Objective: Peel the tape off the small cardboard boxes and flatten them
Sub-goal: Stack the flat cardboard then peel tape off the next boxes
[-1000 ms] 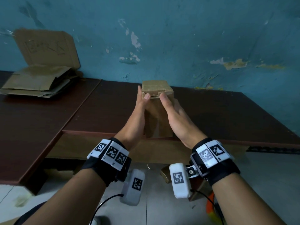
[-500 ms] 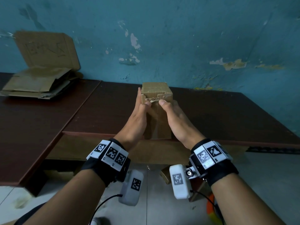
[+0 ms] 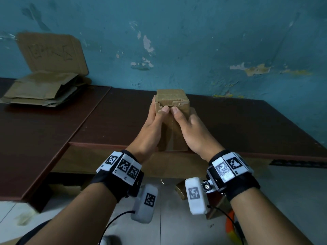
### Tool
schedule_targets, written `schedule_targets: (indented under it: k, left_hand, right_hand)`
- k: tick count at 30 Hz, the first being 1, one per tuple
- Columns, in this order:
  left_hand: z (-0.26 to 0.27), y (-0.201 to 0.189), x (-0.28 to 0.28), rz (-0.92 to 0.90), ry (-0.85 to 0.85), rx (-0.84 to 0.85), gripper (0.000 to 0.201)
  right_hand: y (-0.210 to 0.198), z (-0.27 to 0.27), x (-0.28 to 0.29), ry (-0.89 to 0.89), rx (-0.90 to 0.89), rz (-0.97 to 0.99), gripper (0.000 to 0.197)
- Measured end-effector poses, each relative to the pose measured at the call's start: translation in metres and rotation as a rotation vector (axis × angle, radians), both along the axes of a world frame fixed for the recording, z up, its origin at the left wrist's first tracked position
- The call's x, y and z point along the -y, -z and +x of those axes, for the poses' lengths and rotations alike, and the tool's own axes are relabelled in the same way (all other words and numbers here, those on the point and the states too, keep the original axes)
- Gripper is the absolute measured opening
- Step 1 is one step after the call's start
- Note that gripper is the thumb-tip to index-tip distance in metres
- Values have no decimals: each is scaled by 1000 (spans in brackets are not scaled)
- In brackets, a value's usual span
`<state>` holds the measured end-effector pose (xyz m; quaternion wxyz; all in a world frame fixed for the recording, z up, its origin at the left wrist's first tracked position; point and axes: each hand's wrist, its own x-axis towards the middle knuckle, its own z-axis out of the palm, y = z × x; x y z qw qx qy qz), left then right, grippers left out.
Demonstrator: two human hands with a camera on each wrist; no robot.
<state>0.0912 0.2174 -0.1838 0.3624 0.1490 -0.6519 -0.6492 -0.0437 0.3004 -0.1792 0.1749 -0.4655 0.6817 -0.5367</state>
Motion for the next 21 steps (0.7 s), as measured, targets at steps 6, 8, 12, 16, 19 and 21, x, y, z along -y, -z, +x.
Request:
schedule_targets:
  k: [6,8,12,16,19,21]
  left_hand:
    - [-1,-3,-4,125,-49,-13,46]
    - [-1,-6,-8,161,-74,-24,43]
    - [-3,-8,-9,167,-124,-19,44]
    - [-4,-8,-8,193,-145,-25,49]
    - [-5,-7,-9,197,-122,-40,49]
    - [-5,-6,-11,205,-112,-48,45]
  right_hand:
    - [-7,12,-5,-29,27,6,77]
    - [-12,16,-10,-65,42,9,50]
    - [-15,20,-17,-61,118,32,68]
    - [-9,16,-8,-2,43,8,95]
    - [-4,8,-3,22,31,-5,112]
    - [-1,4,-2,15,22,2,108]
